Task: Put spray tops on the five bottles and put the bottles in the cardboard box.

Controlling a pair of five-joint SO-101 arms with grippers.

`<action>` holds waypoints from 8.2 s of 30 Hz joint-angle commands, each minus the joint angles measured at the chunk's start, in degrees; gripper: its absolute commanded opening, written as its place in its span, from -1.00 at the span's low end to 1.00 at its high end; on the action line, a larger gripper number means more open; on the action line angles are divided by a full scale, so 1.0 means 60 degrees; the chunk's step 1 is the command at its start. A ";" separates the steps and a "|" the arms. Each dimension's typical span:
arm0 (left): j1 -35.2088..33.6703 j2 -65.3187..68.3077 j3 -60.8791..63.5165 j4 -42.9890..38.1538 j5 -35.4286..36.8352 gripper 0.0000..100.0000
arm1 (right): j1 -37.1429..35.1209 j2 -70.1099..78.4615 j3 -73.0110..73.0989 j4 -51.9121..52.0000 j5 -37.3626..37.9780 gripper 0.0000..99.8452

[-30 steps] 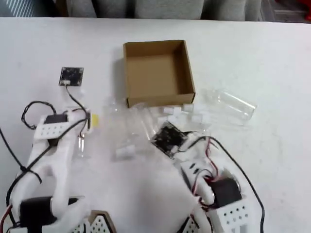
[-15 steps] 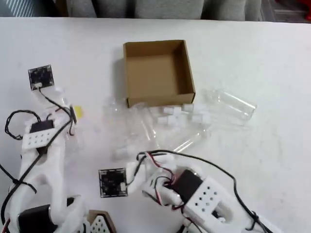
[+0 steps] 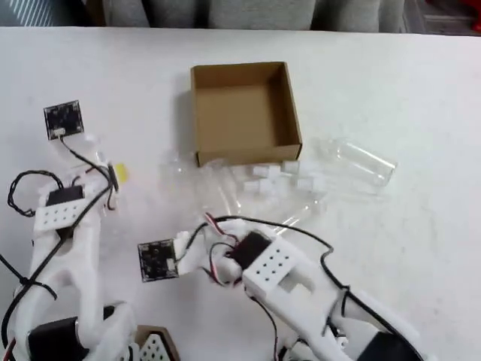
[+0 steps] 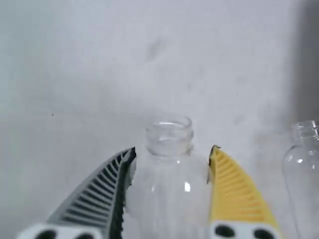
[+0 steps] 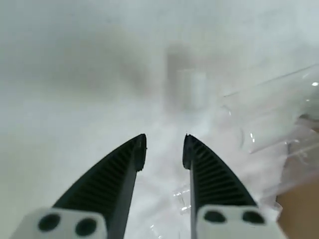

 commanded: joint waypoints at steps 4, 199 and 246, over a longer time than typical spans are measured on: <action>-0.0081 -0.0491 -0.0059 -0.0205 0.0117 -0.95 | 0.0139 0.0930 -0.1070 -0.0300 0.0117 -0.80; 0.6396 -1.3634 0.7106 -0.2755 0.0190 -0.95 | 0.3744 -0.5092 -0.1158 0.3407 -1.1385 -0.98; 0.5736 -1.3619 0.7106 -0.3341 0.2212 -0.96 | 0.0945 -1.1729 0.7004 -0.4300 -1.0725 -0.97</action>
